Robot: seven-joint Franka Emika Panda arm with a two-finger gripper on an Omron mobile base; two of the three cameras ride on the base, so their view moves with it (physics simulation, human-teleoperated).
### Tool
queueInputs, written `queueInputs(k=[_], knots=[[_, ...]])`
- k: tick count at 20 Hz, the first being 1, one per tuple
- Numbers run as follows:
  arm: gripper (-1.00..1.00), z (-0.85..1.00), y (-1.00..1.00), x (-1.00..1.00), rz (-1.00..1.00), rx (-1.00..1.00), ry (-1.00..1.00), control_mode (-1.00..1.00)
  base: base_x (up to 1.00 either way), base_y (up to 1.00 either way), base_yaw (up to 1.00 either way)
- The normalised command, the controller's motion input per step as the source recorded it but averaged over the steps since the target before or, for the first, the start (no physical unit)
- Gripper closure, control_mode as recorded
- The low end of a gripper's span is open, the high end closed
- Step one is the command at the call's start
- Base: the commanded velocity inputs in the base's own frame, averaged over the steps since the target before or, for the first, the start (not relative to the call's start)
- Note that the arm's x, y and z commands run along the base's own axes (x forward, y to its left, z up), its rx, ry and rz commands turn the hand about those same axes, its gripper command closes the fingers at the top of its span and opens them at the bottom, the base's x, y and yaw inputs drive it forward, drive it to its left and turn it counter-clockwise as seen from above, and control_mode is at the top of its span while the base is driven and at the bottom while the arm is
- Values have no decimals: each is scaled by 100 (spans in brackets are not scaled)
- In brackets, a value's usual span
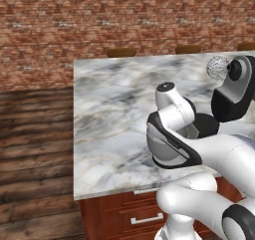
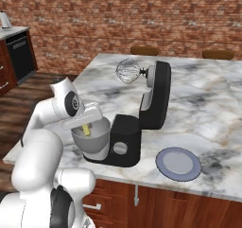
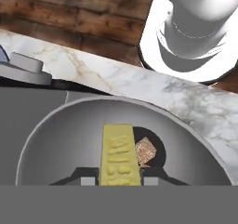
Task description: Add butter and sugar cubes to the stand mixer bowl and then turn on the stand mixer to begin making frosting.
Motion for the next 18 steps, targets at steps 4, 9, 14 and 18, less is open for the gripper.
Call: queueInputs(k=[4, 9, 14, 18], knots=[[100, -40, -1, 32, 0, 0, 0, -100, 0, 0, 0], [100, -26, -6, 43, 0, 1, 0, -100, 0, 0, 0], [-100, -19, 0, 21, 0, 0, 0, -100, 0, 0, 0], [-100, -1, -17, -6, -6, 0, 0, -100, 0, 0, 0]])
